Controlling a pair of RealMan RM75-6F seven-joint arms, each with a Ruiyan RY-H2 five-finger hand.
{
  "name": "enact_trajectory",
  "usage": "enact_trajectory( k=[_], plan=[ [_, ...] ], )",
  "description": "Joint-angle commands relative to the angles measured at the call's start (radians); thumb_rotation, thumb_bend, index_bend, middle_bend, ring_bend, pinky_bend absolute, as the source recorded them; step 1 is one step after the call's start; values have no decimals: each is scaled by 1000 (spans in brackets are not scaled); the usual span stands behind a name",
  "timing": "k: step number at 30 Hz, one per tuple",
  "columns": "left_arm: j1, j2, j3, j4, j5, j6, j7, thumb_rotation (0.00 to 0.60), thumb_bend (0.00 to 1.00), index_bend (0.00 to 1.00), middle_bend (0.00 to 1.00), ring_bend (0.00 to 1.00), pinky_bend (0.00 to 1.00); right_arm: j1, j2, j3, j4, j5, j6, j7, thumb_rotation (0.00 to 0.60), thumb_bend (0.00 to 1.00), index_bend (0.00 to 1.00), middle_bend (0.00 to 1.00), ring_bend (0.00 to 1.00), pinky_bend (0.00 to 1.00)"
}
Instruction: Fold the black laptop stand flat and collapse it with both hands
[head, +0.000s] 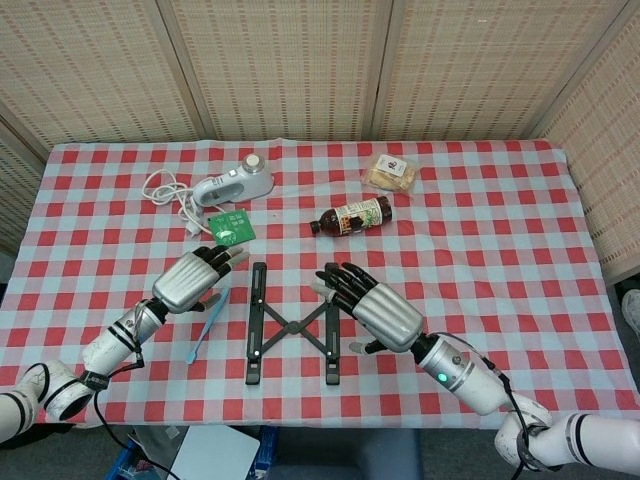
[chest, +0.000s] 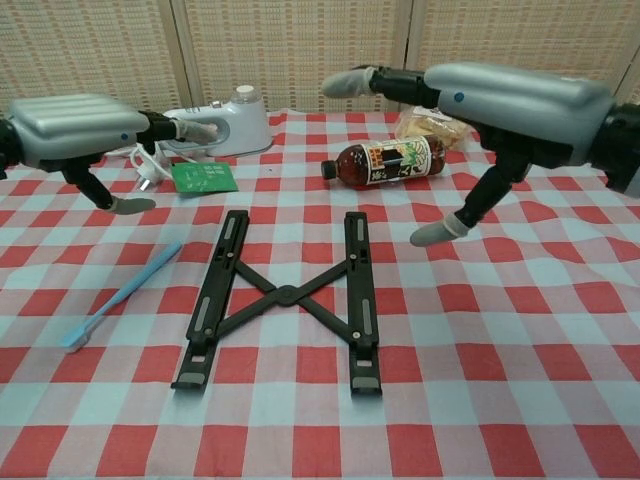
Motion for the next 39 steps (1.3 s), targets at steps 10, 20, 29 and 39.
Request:
enact_trajectory(
  k=[10, 20, 29, 39],
  plan=[
    [-77, -177, 55, 250, 60, -19, 13, 600, 279, 0, 0, 52, 241, 36, -115, -46, 200, -117, -20, -142, 600, 0, 0, 0, 0, 0],
    [-103, -248, 71, 326, 42, -44, 12, 600, 263, 0, 0, 26, 229, 21, -207, -62, 341, -159, 37, -187, 600, 0, 0, 0, 0, 0],
    [-122, -290, 88, 384, 34, -62, 1, 600, 261, 0, 0, 25, 228, 12, -255, -68, 430, -153, 45, -218, 600, 0, 0, 0, 0, 0],
    [-129, -304, 97, 397, 14, -71, -8, 600, 261, 0, 0, 22, 227, 16, -373, -79, 602, -165, 66, -190, 600, 0, 0, 0, 0, 0]
  ],
)
